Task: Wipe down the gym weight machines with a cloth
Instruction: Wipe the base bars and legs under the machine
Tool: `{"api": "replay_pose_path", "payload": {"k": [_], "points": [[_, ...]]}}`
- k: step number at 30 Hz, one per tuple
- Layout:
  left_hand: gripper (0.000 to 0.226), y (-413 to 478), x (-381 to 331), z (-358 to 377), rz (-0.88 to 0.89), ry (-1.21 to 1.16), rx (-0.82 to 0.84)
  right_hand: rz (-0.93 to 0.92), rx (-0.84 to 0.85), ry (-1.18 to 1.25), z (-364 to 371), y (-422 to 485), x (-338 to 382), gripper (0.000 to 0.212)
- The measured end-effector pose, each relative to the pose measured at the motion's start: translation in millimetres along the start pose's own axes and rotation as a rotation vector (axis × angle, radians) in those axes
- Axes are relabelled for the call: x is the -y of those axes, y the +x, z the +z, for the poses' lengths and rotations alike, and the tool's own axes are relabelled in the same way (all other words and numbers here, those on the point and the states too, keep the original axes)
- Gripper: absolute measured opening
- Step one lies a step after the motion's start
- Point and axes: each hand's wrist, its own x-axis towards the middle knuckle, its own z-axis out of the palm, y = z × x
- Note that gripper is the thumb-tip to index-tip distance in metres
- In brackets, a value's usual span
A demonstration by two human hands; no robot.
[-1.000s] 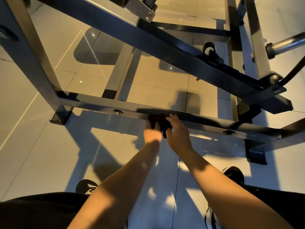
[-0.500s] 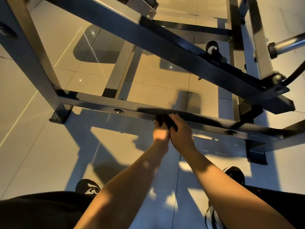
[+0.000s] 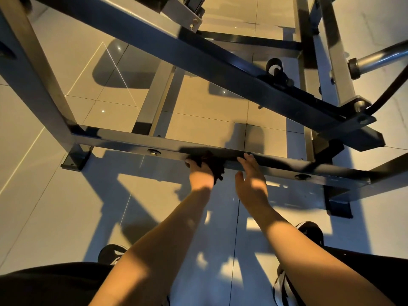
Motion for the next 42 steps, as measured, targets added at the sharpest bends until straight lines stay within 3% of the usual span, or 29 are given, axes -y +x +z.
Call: {"api": "replay_pose_path", "payload": {"k": [3,7,11,16,18,21,27,29,33,39,42], "points": [[0.05,-9,0,-2,0.049,-0.108,-0.044,-0.024,0.018,-0.019,1,-3,-3,0.047],[0.043,12,9,-35,0.108,0.117,-0.07,-0.077,0.092,-0.007,11,-8,10,0.047],[0.042,5,3,-37,0.023,-0.233,-0.167,-0.1,0.113,0.0,7,-11,10,0.047],[0.041,-25,1,14,0.005,-0.433,0.137,-0.03,-0.065,-0.033,-17,-17,-11,0.043],[0.039,-37,-5,28,-0.03,-0.573,0.239,0.044,-0.048,-0.008,-26,-18,-15,0.046],[0.032,-38,-14,24,-0.108,-0.709,0.236,0.055,0.035,0.01,-35,-16,-19,0.051],[0.032,-28,-4,29,-0.087,-0.595,0.159,0.057,0.096,0.039,-43,-13,-22,0.053],[0.015,-42,-13,42,-0.075,-0.551,0.196,0.051,0.085,0.022,-44,-12,-25,0.052],[0.019,-48,-9,61,-0.022,-0.509,0.324,0.057,0.056,0.022,-47,-11,-29,0.053],[0.025,-30,2,43,-0.12,-0.606,0.122,0.027,0.044,0.024,-46,-15,-30,0.05],[0.028,-40,0,57,-0.03,-0.533,0.153,0.036,0.055,0.077,-49,-12,-31,0.05]]}}
